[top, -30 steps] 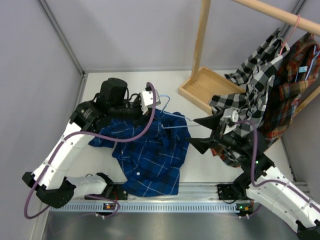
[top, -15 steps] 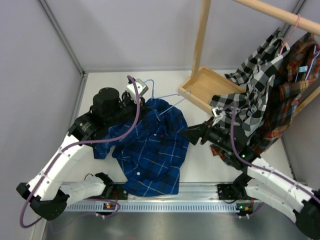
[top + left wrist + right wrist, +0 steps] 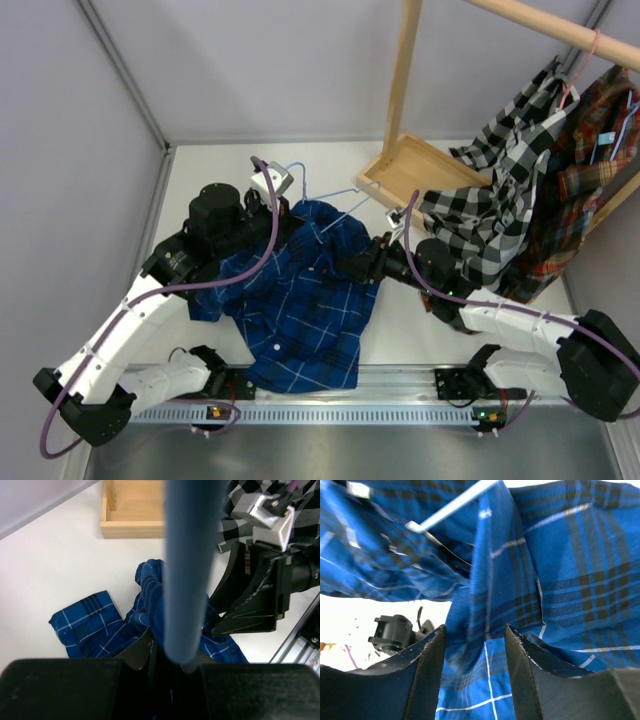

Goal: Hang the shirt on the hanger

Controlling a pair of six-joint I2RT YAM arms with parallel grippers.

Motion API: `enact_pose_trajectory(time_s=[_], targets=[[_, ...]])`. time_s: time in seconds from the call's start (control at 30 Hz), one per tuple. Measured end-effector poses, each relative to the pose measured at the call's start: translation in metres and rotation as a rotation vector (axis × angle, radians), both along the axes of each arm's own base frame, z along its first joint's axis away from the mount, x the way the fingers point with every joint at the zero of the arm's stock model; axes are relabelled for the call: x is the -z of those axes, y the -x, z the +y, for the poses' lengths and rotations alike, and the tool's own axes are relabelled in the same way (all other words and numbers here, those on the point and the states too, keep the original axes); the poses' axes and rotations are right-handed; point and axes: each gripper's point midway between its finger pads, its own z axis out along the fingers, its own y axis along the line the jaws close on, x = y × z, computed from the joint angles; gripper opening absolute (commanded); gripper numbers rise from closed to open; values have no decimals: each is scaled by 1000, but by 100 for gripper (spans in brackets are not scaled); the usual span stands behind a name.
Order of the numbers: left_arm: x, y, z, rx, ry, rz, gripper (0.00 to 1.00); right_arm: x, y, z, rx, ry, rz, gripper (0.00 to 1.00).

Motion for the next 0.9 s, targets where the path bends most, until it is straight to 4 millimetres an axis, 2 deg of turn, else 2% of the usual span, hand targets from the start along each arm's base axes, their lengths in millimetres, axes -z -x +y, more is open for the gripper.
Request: enact_pose_trajectory(time_s=[0.13, 0.17, 0.27, 0.4, 0.53, 0.67, 0.73, 0.8, 0.9], targets=[[-5, 3, 3, -5, 17, -12, 0, 13, -1, 10, -13, 32, 14, 32], [-6, 4, 3, -6, 19, -14, 0, 15, -2, 11, -13, 37, 15, 21], [-7, 4, 4, -11, 23, -19, 0, 16, -3, 12, -9, 39, 7, 3], [-9, 3, 6, -20, 24, -25, 0, 17, -13, 5, 55, 73, -23, 0], [-8, 11, 11, -12, 12, -24, 0, 14, -37, -11, 158, 152, -38, 0], [-20, 29, 20, 24, 26, -70, 0, -7, -78, -42, 252, 174, -28, 0], [-22, 39, 23, 48, 33, -94, 0, -20, -93, -51, 261, 167, -26, 0], [-17, 45, 26, 68, 27, -104, 0, -36, -102, -52, 237, 162, -31, 0], [-5, 50, 28, 87, 6, -112, 0, -46, -115, -50, 189, 191, -7, 0]])
